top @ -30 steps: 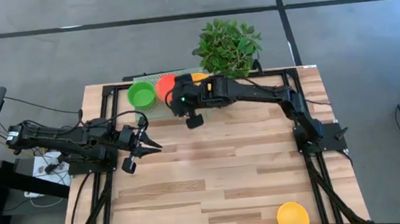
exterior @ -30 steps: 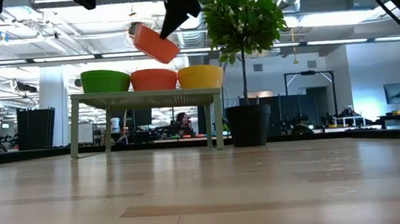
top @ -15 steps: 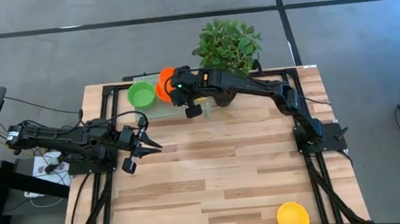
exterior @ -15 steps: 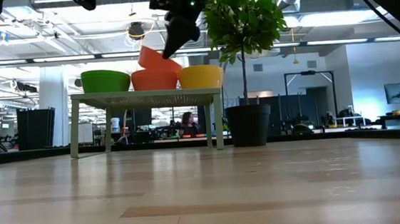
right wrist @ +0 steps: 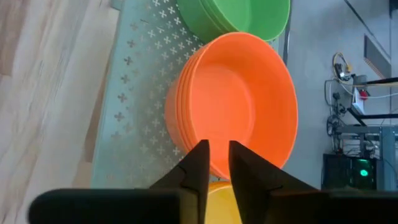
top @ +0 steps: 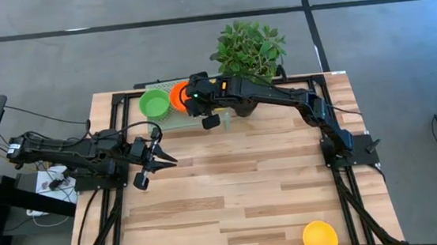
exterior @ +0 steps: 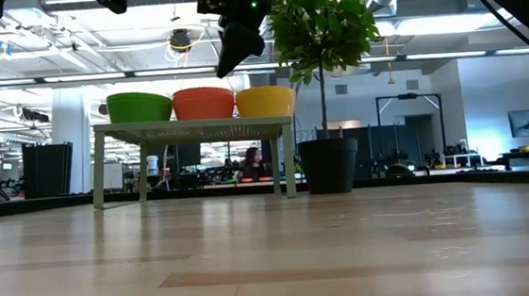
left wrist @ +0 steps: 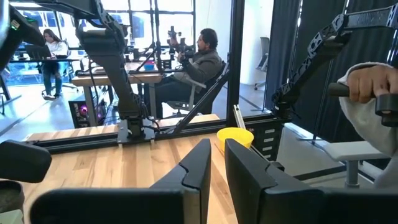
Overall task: Pick & Place Mini bowls
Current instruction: Stack the yellow bowl on the yellow bowls on the shelf
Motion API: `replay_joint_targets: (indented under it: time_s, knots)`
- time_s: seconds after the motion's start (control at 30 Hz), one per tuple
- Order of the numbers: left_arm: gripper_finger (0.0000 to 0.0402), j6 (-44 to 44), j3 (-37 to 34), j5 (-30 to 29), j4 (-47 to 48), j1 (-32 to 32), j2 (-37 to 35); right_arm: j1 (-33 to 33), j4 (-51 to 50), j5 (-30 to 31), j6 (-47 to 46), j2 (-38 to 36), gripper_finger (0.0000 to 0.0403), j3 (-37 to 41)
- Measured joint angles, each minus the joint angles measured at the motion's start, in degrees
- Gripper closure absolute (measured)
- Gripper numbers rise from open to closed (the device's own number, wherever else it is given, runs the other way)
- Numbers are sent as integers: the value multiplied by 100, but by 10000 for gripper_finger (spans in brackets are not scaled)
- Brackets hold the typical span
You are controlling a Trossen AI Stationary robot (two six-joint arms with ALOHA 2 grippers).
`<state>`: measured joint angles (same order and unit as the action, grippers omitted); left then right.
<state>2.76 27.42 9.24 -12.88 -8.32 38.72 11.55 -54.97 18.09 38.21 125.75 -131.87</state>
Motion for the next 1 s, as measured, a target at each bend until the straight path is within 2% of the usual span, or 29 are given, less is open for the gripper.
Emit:
replay_joint_targets:
  time_s: [0.3, 0.5, 0.6, 0.83, 1.0]
  knots:
    - [353, 0, 0, -1, 0, 0, 1, -207, -23, 12, -144, -9, 305, 0]
    - [353, -2, 0, -1, 0, 0, 0, -685, -256, 4, -797, -23, 300, -4]
    - [353, -2, 0, -1, 5, 0, 0, -953, -695, 2, -1125, -90, 301, -4]
    - [353, -5, -2, 1, 43, 0, 9, -1524, -2057, -9, -3111, -410, 302, -7]
    - [353, -179, -7, 1, 53, 0, 100, -2086, -2604, -55, -4068, -396, 302, 57]
